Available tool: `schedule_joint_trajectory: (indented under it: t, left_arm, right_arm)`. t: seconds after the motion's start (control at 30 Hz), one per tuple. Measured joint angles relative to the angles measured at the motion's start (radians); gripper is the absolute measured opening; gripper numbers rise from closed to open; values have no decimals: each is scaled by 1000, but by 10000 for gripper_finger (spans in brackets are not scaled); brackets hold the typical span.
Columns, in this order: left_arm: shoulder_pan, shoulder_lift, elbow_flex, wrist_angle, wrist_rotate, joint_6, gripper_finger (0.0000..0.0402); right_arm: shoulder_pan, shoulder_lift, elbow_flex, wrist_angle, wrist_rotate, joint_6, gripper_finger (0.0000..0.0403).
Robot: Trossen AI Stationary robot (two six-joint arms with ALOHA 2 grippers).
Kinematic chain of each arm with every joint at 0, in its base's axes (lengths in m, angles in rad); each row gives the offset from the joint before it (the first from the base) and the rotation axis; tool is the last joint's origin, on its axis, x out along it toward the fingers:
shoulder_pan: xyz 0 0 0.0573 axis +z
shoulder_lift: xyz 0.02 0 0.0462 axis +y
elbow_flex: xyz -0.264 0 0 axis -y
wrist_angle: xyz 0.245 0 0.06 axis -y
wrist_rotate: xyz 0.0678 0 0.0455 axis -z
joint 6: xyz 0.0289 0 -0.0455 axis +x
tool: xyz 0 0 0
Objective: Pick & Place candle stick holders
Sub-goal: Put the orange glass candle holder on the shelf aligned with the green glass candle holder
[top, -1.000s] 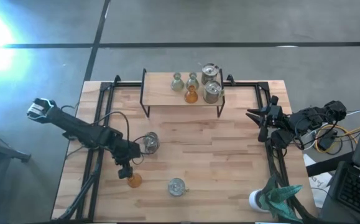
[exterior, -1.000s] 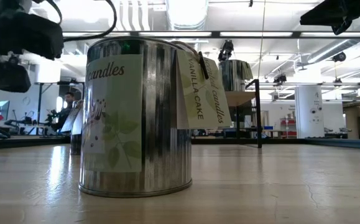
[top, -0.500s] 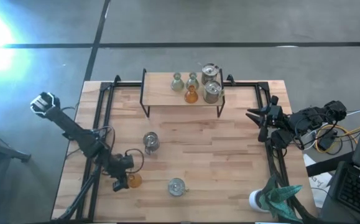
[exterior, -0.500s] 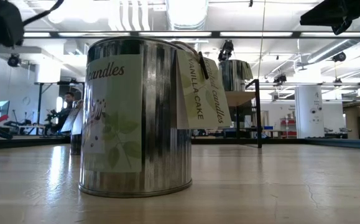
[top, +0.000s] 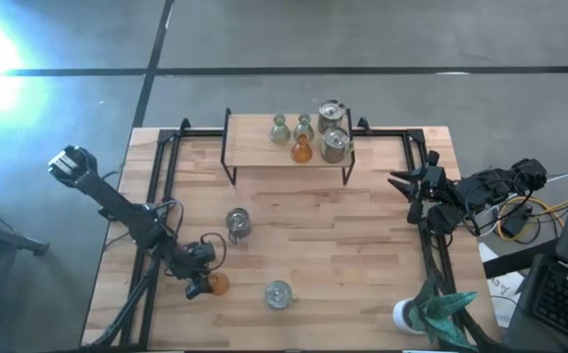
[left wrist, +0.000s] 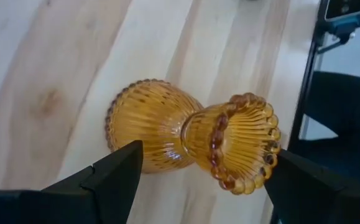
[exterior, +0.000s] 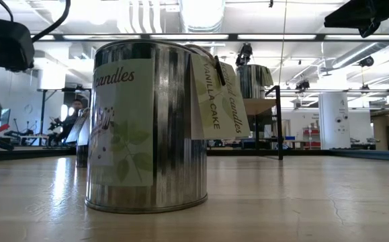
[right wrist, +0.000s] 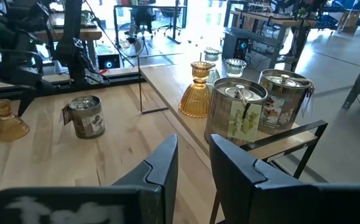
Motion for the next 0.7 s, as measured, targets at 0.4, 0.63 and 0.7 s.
schedule_joint_trajectory:
  t: [0.4,0.63,0.7]
  left_arm:
    - [3,6,-11,30,-186,113,309]
    - [17,6,-11,41,-297,185,309]
    - [25,6,-11,47,-315,199,309]
  right_arm:
    - [0,0,0,0,0,-1,64]
    - [0,0,0,0,0,-1,70]
    - [0,0,0,0,0,-2,74]
